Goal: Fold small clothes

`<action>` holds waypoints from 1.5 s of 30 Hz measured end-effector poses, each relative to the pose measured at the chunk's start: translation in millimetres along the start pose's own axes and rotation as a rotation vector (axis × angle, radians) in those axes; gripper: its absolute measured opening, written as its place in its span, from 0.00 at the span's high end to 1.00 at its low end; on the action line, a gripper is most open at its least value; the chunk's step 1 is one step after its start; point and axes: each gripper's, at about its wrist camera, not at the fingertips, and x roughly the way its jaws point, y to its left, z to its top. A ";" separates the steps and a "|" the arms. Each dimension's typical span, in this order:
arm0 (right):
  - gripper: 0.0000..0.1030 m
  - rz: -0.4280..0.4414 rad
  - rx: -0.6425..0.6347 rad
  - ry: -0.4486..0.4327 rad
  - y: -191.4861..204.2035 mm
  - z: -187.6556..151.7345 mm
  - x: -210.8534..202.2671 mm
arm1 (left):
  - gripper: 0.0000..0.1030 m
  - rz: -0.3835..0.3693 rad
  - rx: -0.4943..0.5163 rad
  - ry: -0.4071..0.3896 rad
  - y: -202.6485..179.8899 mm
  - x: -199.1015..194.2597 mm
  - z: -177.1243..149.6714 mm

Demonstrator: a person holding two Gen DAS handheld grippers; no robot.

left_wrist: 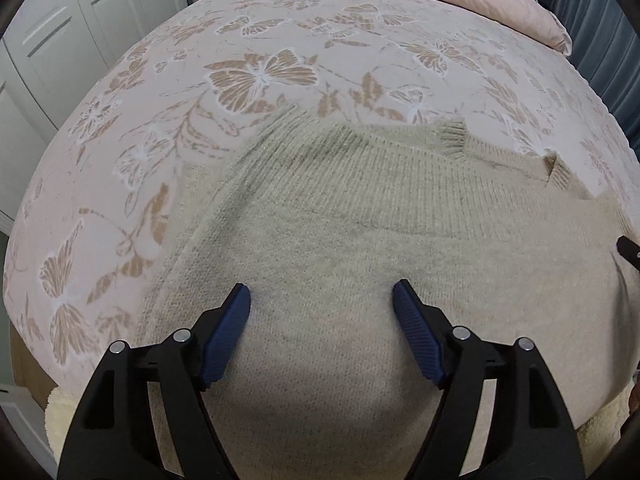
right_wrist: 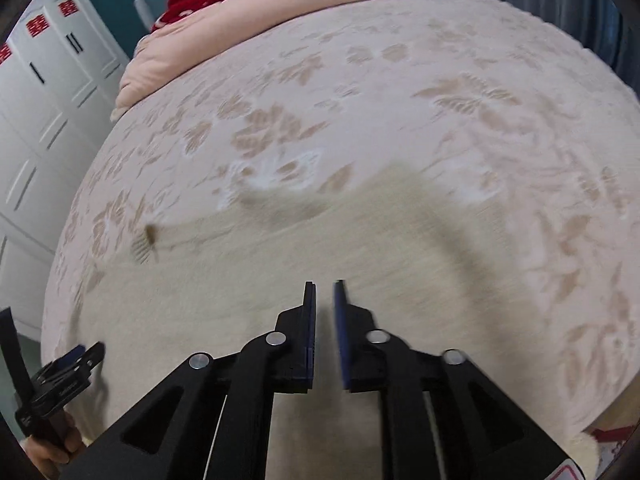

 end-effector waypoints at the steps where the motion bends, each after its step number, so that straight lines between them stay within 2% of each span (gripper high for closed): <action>1: 0.74 0.007 0.024 -0.022 -12.0 7.2 -4.8 | 0.31 -0.017 -0.023 -0.007 2.3 -3.4 2.6; 3: 0.60 -0.011 0.059 -0.041 -32.1 18.6 -7.0 | 0.32 -0.054 -0.078 -0.064 10.2 -15.6 10.6; 4: 0.57 -0.027 0.061 -0.039 -37.6 23.2 -4.5 | 0.32 -0.042 -0.097 -0.089 14.9 -19.8 16.9; 6: 0.44 -0.053 0.036 -0.011 -44.0 29.6 7.2 | 0.31 -0.010 -0.136 -0.103 28.5 -18.0 33.8; 7: 0.41 -0.070 0.023 0.010 -44.1 31.5 15.4 | 0.31 -0.001 -0.160 -0.090 36.8 -11.7 41.7; 9: 0.40 -0.072 0.005 0.048 -42.4 32.4 31.0 | 0.31 -0.012 -0.193 -0.012 50.7 12.8 54.0; 10: 0.40 -0.070 0.000 0.060 -39.1 30.4 36.6 | 0.45 -0.010 -0.193 0.022 54.4 23.4 56.6; 11: 0.58 -0.072 -0.006 0.073 -36.2 29.5 41.1 | 0.60 -0.019 -0.187 0.034 56.0 29.7 58.0; 12: 0.93 -0.056 -0.017 0.077 -32.3 29.0 42.0 | 0.66 -0.014 -0.182 0.024 56.5 29.3 59.4; 13: 0.92 -0.032 -0.020 0.074 -28.3 29.8 39.2 | 0.85 -0.021 -0.179 0.011 56.7 26.2 61.7; 14: 0.93 -0.005 -0.005 0.038 -27.1 32.2 29.0 | 0.90 -0.042 -0.184 0.007 58.0 23.3 64.4; 16: 0.93 0.042 0.040 -0.052 -30.0 39.4 3.3 | 0.91 -0.028 -0.209 -0.002 63.4 20.5 69.0; 18: 0.93 0.025 0.093 -0.110 -47.2 45.0 -5.6 | 0.91 -0.006 -0.215 0.015 67.5 28.5 71.2; 20: 0.93 -0.042 0.110 -0.012 -66.3 45.4 25.0 | 0.90 0.008 -0.213 0.042 68.5 43.6 70.3; 21: 0.94 -0.072 0.104 0.063 -72.4 40.8 46.2 | 0.90 0.023 -0.199 0.032 65.7 46.8 70.0; 22: 0.94 -0.084 0.085 0.100 -73.8 36.9 58.1 | 0.90 0.045 -0.173 0.024 61.6 47.2 70.6; 24: 0.91 -0.095 0.065 0.066 -65.8 38.8 49.2 | 0.90 0.075 -0.137 0.024 55.3 45.5 73.3; 26: 0.86 -0.061 0.093 0.044 -58.7 42.6 33.0 | 0.87 0.050 -0.142 0.026 56.9 38.0 74.5; 29: 0.82 -0.116 0.062 -0.062 -37.1 40.7 -5.9 | 0.84 0.005 -0.160 -0.016 57.7 12.9 71.4; 30: 0.82 -0.094 0.059 -0.092 -27.6 37.0 -18.0 | 0.82 0.008 -0.155 -0.037 54.2 2.1 69.2; 32: 0.82 0.007 0.044 -0.101 -4.6 27.2 -28.3 | 0.71 -0.008 -0.133 -0.080 41.1 -17.8 62.4; 35: 0.83 0.095 -0.078 -0.020 50.3 -0.4 -11.7 | 0.66 -0.059 -0.067 -0.061 7.6 -23.5 47.5; 37: 0.83 0.085 -0.167 0.076 79.7 -23.0 18.5 | 0.66 -0.034 -0.010 -0.030 -13.8 -11.9 34.9; 38: 0.84 0.064 -0.191 0.137 86.1 -33.7 37.9 | 0.66 -0.021 0.011 -0.003 -20.9 -2.2 28.0; 39: 0.84 0.050 -0.179 0.140 85.9 -39.9 44.4 | 0.66 -0.004 0.023 0.024 -25.1 7.3 21.1; 41: 0.83 0.088 -0.122 0.114 84.1 -37.5 26.2 | 0.65 0.035 0.053 -0.012 -29.7 3.5 13.6; 43: 0.83 0.153 -0.092 0.084 83.3 -36.8 1.9 | 0.61 0.023 0.046 -0.003 -28.2 -5.4 11.3; 45: 0.83 0.149 -0.134 0.085 89.1 -44.0 -6.4 | 0.58 0.004 0.025 0.000 -25.8 -10.1 9.5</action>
